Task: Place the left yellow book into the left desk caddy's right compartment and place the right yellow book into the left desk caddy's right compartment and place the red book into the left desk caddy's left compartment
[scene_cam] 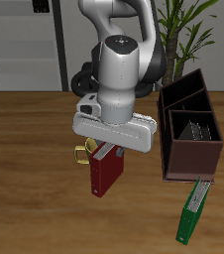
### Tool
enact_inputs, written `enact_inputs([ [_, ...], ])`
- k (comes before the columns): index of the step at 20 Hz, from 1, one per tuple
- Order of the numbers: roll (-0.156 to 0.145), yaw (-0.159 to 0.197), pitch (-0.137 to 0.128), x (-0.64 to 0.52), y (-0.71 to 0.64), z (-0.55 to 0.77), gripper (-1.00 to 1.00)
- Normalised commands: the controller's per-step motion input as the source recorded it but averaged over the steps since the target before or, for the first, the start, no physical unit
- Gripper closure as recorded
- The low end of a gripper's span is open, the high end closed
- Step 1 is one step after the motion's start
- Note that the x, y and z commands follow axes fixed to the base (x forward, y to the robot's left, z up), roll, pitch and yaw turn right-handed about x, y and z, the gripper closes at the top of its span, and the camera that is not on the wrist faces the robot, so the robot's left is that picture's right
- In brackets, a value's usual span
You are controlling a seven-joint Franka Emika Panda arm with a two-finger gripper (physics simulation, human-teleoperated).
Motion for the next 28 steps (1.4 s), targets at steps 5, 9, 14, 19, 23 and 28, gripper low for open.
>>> enact_inputs([
  [5,0.019,0.001,-0.077,-0.33,-0.09,0.54,1.00],
  [9,-0.001,0.011,-0.053,-0.29,-0.12,0.42,1.00],
  [14,-0.011,-0.003,-0.073,-0.38,-0.07,0.51,1.00],
  [19,-0.021,-0.002,-0.055,-0.38,-0.07,0.38,1.00],
  [23,-0.022,-0.004,-0.063,-0.52,-0.05,0.40,1.00],
  [28,-0.006,-0.012,-0.031,-0.34,-0.03,0.21,1.00],
])
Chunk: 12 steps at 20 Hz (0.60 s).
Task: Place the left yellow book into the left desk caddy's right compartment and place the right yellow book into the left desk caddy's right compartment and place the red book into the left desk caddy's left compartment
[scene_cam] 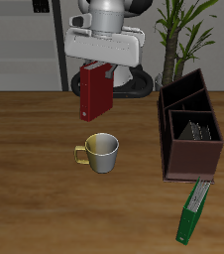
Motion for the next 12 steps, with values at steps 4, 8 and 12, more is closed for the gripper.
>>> enact_inputs([
  [4,0.016,0.039,-0.026,-0.30,0.07,0.08,1.00],
  [8,-0.053,-0.079,0.006,-0.38,-0.23,0.00,1.00],
  [12,-0.006,0.030,-0.025,-0.36,0.01,-0.03,1.00],
])
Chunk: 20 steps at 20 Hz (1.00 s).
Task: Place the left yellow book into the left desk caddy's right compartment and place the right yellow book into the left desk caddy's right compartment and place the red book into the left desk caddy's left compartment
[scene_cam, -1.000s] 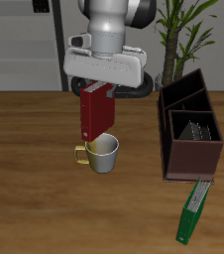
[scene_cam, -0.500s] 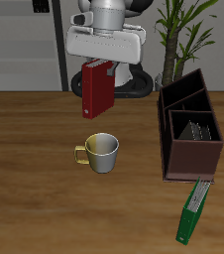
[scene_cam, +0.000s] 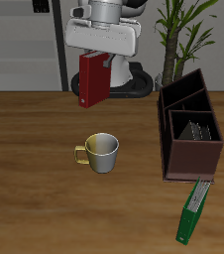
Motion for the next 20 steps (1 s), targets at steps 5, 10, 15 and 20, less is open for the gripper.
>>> enact_inputs([
  [5,-0.006,0.044,-0.003,-0.39,0.17,-0.13,1.00],
  [10,0.047,0.020,-0.035,-0.38,0.21,-0.04,1.00],
  [15,-0.021,0.052,-0.005,-0.43,0.25,-0.09,1.00],
  [20,-0.043,0.004,-0.020,-0.42,0.09,-0.01,1.00],
])
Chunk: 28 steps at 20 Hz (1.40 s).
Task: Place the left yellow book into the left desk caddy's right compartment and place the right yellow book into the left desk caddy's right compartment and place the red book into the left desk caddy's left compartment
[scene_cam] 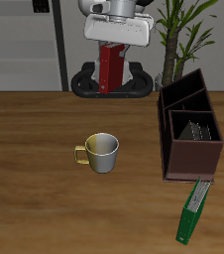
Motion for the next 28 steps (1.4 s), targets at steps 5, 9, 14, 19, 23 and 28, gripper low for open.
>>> enact_inputs([
  [5,-0.023,-0.046,-0.014,-0.57,0.19,-0.12,1.00],
  [9,0.060,0.053,-0.034,-0.39,0.33,-0.13,1.00],
  [14,0.022,-0.022,-0.021,-0.44,0.24,-0.07,1.00],
  [19,0.024,0.003,-0.017,-0.34,0.25,-0.10,1.00],
  [23,0.024,0.013,-0.041,-0.39,0.29,-0.13,1.00],
  [28,0.041,0.009,0.006,-0.36,0.22,-0.15,1.00],
])
